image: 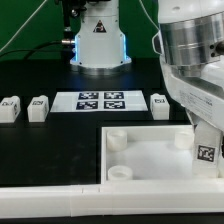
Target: Assemble one leg
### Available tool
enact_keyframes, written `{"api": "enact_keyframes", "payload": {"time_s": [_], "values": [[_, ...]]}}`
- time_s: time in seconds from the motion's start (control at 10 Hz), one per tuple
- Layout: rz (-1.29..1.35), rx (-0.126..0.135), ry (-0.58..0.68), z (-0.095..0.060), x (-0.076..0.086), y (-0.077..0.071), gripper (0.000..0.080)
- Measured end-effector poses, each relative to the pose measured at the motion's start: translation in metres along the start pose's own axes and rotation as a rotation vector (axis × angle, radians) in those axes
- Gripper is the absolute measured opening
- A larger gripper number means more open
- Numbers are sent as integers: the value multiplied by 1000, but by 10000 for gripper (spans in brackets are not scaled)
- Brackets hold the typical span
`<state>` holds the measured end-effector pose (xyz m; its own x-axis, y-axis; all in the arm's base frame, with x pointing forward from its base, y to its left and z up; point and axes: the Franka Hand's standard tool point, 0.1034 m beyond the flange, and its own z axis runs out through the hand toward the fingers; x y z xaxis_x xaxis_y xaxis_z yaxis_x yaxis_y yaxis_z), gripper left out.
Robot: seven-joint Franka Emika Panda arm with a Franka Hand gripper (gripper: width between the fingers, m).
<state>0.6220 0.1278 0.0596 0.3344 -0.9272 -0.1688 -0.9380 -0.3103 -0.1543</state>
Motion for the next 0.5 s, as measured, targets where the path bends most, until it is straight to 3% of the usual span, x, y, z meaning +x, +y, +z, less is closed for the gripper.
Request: {"api": "enact_keyframes", "payload": {"time_s": [0.1,0.2,0.3,0.5], "values": [[-77,0,1,0,0,0,648],[-208,-20,2,0,0,1,649],[-354,-62,17,-3,-3,0,649],[-537,-72,37,-3,-3,-2,649]]}}
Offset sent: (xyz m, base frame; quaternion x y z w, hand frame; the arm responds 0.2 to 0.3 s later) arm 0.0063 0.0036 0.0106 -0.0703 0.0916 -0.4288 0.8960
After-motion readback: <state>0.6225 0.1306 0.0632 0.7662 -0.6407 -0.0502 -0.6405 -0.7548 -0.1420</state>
